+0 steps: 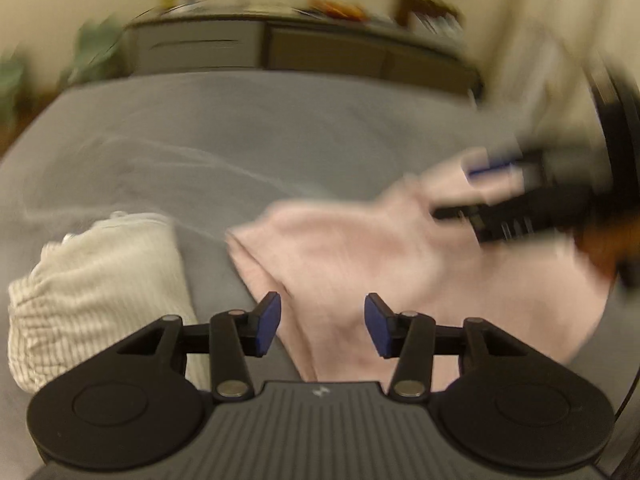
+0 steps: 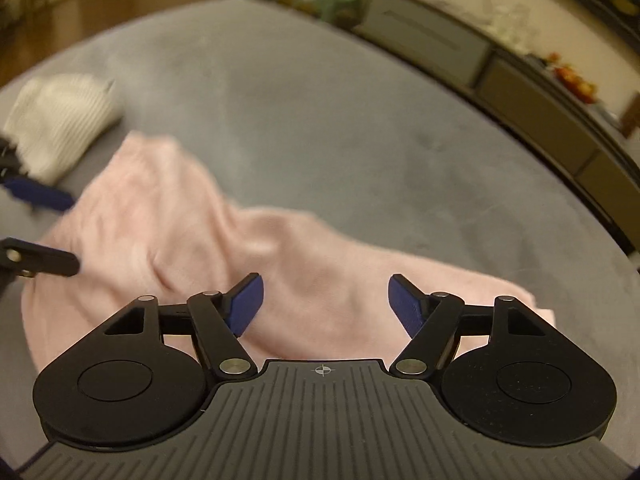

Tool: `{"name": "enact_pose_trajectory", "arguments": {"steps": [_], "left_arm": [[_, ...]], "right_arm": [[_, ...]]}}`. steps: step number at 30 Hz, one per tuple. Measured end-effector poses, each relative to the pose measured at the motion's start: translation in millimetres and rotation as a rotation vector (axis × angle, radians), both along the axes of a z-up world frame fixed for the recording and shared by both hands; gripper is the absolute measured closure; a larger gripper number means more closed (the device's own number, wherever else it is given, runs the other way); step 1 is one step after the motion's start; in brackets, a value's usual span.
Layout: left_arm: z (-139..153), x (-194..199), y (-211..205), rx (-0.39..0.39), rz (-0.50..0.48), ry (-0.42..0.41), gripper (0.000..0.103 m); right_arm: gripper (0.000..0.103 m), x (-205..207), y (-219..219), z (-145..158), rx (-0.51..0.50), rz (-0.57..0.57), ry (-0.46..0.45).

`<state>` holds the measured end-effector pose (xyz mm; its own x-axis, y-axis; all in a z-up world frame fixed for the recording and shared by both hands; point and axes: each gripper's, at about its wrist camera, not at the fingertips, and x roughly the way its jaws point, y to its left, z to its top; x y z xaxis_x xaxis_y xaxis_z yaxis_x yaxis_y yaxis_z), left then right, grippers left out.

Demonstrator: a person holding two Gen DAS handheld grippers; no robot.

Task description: Fold clothes

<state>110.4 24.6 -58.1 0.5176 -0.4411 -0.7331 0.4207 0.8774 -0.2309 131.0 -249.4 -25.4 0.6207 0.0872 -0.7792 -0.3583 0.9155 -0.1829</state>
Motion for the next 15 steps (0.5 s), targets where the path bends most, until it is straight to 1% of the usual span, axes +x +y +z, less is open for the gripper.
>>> {"name": "enact_pose_trajectory", "arguments": {"steps": [2, 4, 5, 7, 9, 10, 12, 13, 14, 15], "left_arm": [[4.0, 17.9, 14.1, -0.119, 0.077, 0.042, 0.056], [2.0, 31.8, 17.9, -0.171, 0.114, 0.085, 0.056], [1.0, 38.2, 18.8, -0.192, 0.128, 0.105, 0.056], [-1.7, 45.2, 9.2, -0.182, 0.112, 0.121, 0.056], [-6.2, 47.1, -7.6, -0.124, 0.089, 0.123, 0.056], [-8.9, 47.1, -16.1, -0.091, 0.08, 0.12, 0.056], [-13.8, 45.6, -29.4, -0.031, 0.073, 0.088, 0.057], [-13.8, 44.6, -33.1, -0.01, 0.073, 0.072, 0.058], [-15.1, 44.0, -33.9, 0.005, 0.076, 0.058, 0.073], [-16.4, 43.3, -34.7, 0.02, 0.079, 0.043, 0.097]], "right_arm": [[0.027, 5.0, -14.9, 5.2, 0.03, -0.073, -0.034], [0.026, 10.1, -29.8, 10.3, 0.06, -0.146, -0.069], [0.025, 11.3, -42.5, 9.0, 0.06, -0.192, -0.079], [0.025, 12.4, -74.7, 0.5, 0.045, -0.298, -0.085], [0.024, 15.3, -106.3, -11.3, 0.044, -0.399, -0.072], [0.023, 16.7, -119.1, -17.3, 0.052, -0.43, -0.067], [0.015, 16.2, -140.2, -26.4, 0.084, -0.459, -0.07], [0.018, 14.8, -147.0, -27.6, 0.126, -0.459, -0.069], [0.02, 14.2, -153.4, -28.5, 0.176, -0.462, -0.062], [0.034, 14.8, -155.7, -26.7, 0.197, -0.448, -0.058]]}}
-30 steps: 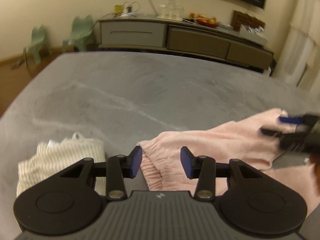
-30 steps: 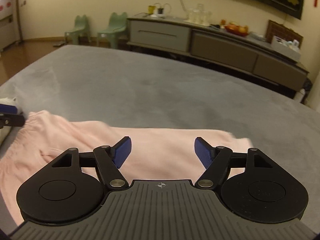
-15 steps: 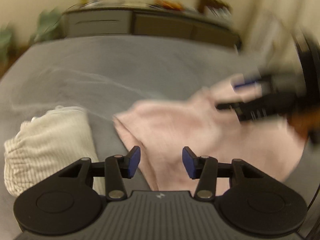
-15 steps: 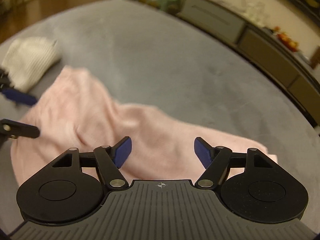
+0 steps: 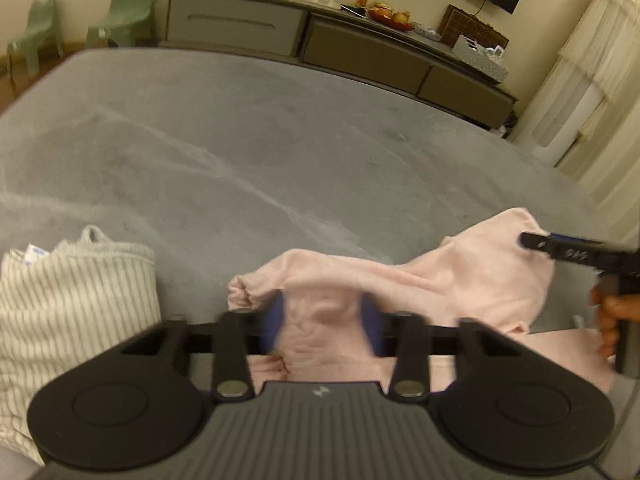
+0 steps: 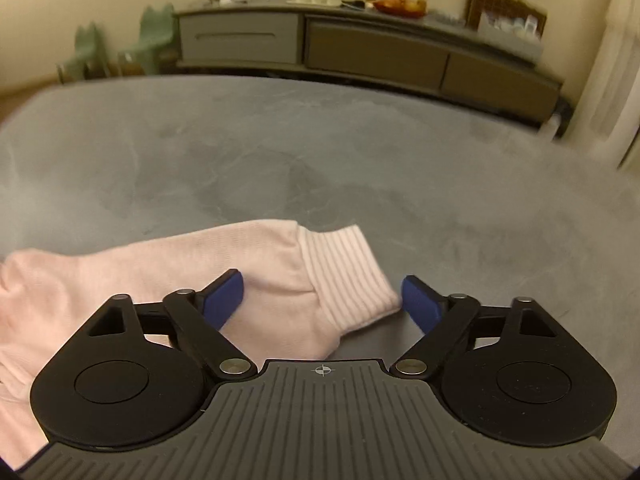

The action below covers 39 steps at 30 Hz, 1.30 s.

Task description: Fold clothes

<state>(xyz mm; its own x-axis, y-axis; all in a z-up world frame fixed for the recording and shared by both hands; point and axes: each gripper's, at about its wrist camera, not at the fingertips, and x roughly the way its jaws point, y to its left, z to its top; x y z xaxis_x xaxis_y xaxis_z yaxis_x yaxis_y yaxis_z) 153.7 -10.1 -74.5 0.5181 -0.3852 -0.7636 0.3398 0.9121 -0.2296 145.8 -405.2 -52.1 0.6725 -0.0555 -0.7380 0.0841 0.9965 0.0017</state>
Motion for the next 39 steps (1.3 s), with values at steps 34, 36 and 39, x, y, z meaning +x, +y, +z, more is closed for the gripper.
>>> {"name": "enact_pose_trajectory", "arguments": {"steps": [34, 36, 39], "left_arm": [[-3.7, -69.2, -26.2, 0.206, -0.156, -0.149, 0.061], [-14.2, -73.6, -28.1, 0.257, -0.175, -0.164, 0.055], [-9.8, -75.8, -22.7, 0.263, -0.169, -0.163, 0.058]], "right_arm": [[0.024, -110.0, 39.7, 47.9, -0.058, 0.161, -0.08], [0.024, -118.6, 48.7, 33.9, -0.016, 0.208, -0.006], [0.025, -128.1, 62.8, 11.9, -0.071, 0.231, 0.064]]}}
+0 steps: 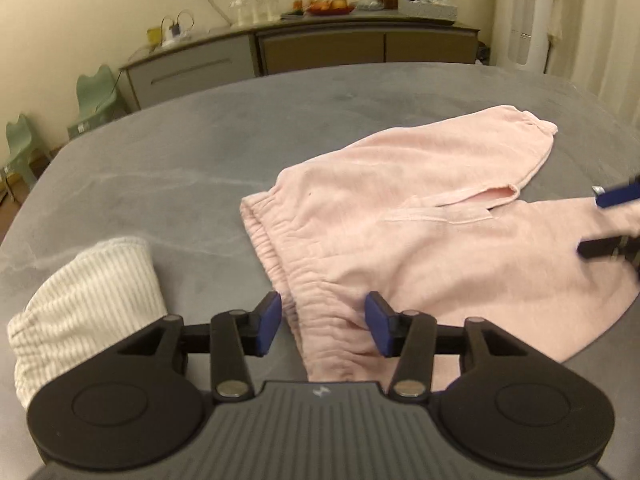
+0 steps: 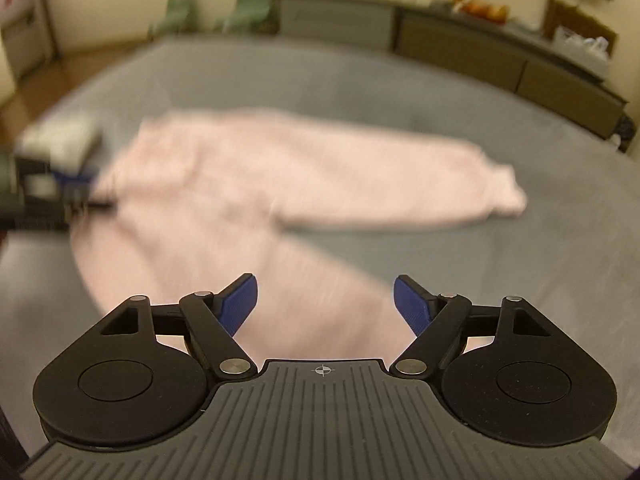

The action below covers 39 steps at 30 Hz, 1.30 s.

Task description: Fold clothes

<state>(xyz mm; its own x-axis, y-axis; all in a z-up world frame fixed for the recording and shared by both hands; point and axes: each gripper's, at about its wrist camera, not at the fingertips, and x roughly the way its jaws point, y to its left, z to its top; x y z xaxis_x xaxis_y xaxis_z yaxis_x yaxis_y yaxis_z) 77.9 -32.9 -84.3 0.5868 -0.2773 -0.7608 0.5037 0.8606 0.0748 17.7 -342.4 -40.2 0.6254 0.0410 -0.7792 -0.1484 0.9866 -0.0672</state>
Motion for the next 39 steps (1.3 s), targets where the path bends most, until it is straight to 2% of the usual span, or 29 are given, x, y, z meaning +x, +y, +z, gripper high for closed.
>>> {"name": "enact_pose_trajectory", "arguments": {"steps": [1, 3, 5, 8, 9, 11, 13, 14, 16, 18, 20, 21, 22, 25, 26, 28, 30, 33, 36, 39], "left_arm": [[6.1, -3.3, 1.7, -0.018, -0.001, -0.003, 0.058], [14.2, -13.7, 1.0, -0.031, -0.046, -0.028, 0.058], [17.6, -24.1, -1.9, -0.025, -0.101, -0.051, 0.057], [-2.8, -30.1, -5.4, 0.076, -0.141, -0.016, 0.056], [-2.9, -32.9, -2.6, 0.084, -0.147, -0.018, 0.056], [-2.0, -38.4, 2.8, 0.096, -0.157, -0.024, 0.056], [9.3, -42.6, 8.7, 0.057, -0.151, -0.032, 0.057], [15.3, -44.6, 11.2, 0.037, -0.149, -0.04, 0.057], [29.9, -46.1, 10.3, -0.01, -0.144, -0.087, 0.056], [34.6, -40.6, 4.5, -0.042, -0.132, -0.086, 0.056], [29.6, -33.2, -5.9, -0.024, -0.119, -0.074, 0.056], [24.6, -28.7, -11.6, -0.006, -0.117, -0.069, 0.056], [18.9, -24.4, -17.3, 0.01, -0.12, -0.059, 0.056], [-2.7, -15.7, -29.4, 0.086, -0.132, -0.009, 0.056], [-2.8, -16.8, -29.7, 0.094, -0.147, -0.017, 0.056], [3.7, -14.4, -21.3, 0.067, -0.158, 0.004, 0.056], [13.6, -6.3, -9.8, 0.02, -0.139, 0.0, 0.056], [25.9, 31.4, 6.2, -0.015, -0.018, -0.048, 0.054], [20.3, 74.4, 11.3, -0.017, 0.097, -0.038, 0.053], [12.2, 93.2, -4.3, -0.011, 0.074, -0.026, 0.047]], "right_arm": [[0.019, -5.0, 4.8, -6.1, -0.035, -0.002, 0.006], [0.024, -13.8, -0.1, -2.7, -0.049, -0.052, -0.019], [0.023, -26.5, -10.5, 8.6, -0.007, -0.112, -0.078], [0.02, -40.6, -20.1, -5.0, 0.049, -0.148, -0.007], [0.012, -43.4, -21.1, -8.3, 0.035, -0.143, -0.001], [0.014, -39.8, -24.1, -6.1, 0.008, -0.124, 0.029], [0.022, -39.6, -27.5, 0.2, -0.03, -0.12, 0.014], [0.023, -40.1, -29.2, 3.6, -0.051, -0.12, 0.0], [0.023, -43.6, -34.3, 5.8, -0.027, -0.121, -0.049], [0.023, -47.5, -39.5, 3.2, 0.017, -0.116, -0.093], [0.022, -50.9, -42.7, -5.6, 0.058, -0.105, -0.109], [0.017, -52.6, -43.1, -7.9, 0.062, -0.104, -0.109], [0.017, -54.3, -43.5, -10.2, 0.067, -0.103, -0.11], [0.016, -50.7, -41.4, -5.9, 0.061, -0.058, -0.05], [0.016, -50.5, -41.7, -4.4, 0.058, -0.035, -0.03], [0.018, -50.1, -43.6, -0.8, 0.051, 0.01, 0.009], [0.021, -46.6, -44.7, 11.4, 0.018, 0.076, -0.013], [0.018, -22.0, -60.8, 38.1, 0.007, 0.085, -0.119], [0.019, 30.7, -85.1, 44.7, 0.01, 0.016, -0.166], [0.019, 83.6, -108.2, 35.3, 0.049, -0.075, -0.166]]}}
